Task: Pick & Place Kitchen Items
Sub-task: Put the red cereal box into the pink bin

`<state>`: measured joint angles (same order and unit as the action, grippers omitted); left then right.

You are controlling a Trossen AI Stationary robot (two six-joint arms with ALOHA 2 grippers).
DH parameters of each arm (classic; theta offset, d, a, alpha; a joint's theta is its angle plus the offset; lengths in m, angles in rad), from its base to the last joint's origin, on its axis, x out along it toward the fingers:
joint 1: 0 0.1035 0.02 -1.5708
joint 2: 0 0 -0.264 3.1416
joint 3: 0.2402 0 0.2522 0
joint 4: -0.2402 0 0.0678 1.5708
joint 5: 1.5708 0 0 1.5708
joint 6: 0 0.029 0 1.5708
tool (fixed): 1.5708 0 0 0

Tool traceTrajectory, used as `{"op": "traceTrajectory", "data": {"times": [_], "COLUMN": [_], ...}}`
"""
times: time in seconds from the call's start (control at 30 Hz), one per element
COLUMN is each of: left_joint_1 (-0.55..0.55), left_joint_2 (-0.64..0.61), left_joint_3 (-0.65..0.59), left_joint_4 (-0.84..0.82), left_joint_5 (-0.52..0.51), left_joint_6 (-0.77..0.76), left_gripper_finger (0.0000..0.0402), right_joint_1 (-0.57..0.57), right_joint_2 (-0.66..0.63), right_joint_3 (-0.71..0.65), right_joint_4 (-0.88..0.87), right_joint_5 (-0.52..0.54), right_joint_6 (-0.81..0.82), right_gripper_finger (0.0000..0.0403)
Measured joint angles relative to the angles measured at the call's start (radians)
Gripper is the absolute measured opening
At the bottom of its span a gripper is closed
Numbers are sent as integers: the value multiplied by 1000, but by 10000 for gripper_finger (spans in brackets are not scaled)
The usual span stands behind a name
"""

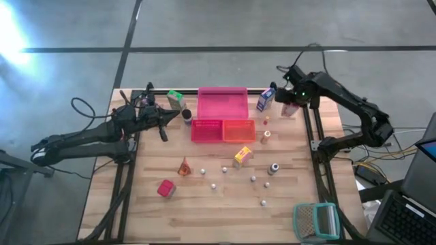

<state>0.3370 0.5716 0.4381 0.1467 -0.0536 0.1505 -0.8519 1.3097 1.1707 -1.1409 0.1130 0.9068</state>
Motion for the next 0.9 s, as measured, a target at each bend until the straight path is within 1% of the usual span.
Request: {"op": "traceTrajectory", "data": {"times": [0.1,0.2,0.3,0.4,0.57,0.73,0.9], "left_joint_1": [0,0,0,0,0,0,0], "left_joint_2": [0,0,0,0,0,-1,1], "left_joint_3": [0,0,0,0,0,0,0], "left_joint_4": [2,2,2,2,2,16,25], "left_joint_5": [0,0,0,0,0,0,0], "left_joint_6": [-1,-2,-4,-5,-5,44,51], "left_gripper_finger": [10,10,10,10,10,10,10], "right_joint_1": [3,3,3,3,3,3,3], "right_joint_2": [-1,-1,0,0,4,53,122], "right_joint_3": [108,205,276,329,342,341,341], "right_joint_4": [-7,-2,12,35,112,194,312], "right_joint_5": [0,0,0,-4,-44,-145,-234], "right_joint_6": [-54,-116,-172,-250,-394,-524,-660], "right_gripper_finger": [156,164,172,172,165,169,165]}}
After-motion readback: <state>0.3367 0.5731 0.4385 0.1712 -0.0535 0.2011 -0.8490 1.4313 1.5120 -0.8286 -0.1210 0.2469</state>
